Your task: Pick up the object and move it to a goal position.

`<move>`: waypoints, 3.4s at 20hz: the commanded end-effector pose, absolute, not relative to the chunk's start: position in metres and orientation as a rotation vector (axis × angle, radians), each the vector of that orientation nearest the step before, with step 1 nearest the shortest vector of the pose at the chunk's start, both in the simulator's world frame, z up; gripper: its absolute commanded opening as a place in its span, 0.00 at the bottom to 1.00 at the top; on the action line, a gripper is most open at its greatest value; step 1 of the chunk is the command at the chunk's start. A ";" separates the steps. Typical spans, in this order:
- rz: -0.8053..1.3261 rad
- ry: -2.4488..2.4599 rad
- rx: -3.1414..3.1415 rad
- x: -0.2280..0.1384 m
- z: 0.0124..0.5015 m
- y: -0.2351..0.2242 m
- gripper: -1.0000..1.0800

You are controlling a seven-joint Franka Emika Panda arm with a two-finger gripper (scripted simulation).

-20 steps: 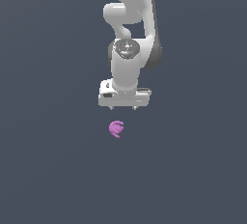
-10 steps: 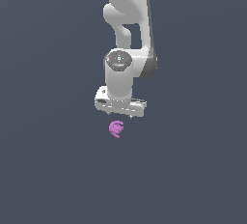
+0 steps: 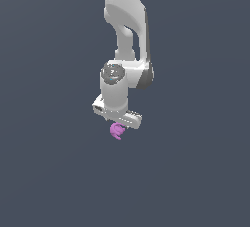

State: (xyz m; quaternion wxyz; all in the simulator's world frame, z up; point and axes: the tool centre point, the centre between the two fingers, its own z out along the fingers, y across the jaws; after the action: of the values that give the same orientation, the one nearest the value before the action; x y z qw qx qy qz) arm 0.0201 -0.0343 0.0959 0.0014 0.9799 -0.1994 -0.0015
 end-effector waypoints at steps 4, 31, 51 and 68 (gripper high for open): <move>0.000 -0.695 3.064 0.023 0.090 -0.038 0.96; 0.000 -0.696 3.063 0.023 0.040 -0.038 0.00; 0.000 -0.696 3.065 0.000 0.110 -0.041 0.00; 0.000 -0.697 3.063 -0.043 0.251 -0.050 0.00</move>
State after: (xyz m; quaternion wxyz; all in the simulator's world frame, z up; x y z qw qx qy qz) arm -0.0403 -0.0490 0.2425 -0.0004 0.9751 -0.2220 0.0006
